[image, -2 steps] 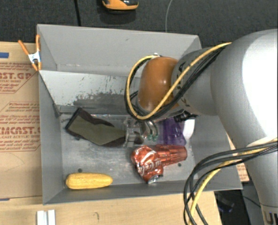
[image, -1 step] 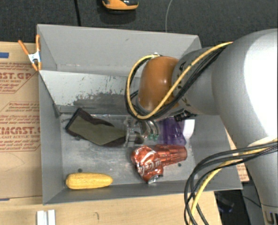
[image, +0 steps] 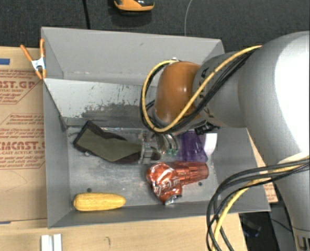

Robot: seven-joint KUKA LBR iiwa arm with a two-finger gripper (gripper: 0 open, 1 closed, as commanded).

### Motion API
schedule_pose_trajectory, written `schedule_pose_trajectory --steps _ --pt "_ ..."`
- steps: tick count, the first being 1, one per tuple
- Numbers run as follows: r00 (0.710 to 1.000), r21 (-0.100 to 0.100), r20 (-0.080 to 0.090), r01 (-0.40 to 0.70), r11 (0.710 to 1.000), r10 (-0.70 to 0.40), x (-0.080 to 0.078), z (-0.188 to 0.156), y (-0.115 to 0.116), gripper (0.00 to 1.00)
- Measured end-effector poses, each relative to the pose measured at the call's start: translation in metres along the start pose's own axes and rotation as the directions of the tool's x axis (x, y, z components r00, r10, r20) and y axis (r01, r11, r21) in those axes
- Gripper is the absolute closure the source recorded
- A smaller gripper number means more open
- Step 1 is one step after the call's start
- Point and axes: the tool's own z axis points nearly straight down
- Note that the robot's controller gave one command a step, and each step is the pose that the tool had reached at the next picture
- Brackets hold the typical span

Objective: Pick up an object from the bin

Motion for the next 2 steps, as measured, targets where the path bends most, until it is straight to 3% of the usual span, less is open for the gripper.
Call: schedule_pose_trajectory --steps 2 --pt "1.000 -0.001 -0.002 -0.011 1.000 0.011 -0.0001 -0.0197 0.0003 1.00"
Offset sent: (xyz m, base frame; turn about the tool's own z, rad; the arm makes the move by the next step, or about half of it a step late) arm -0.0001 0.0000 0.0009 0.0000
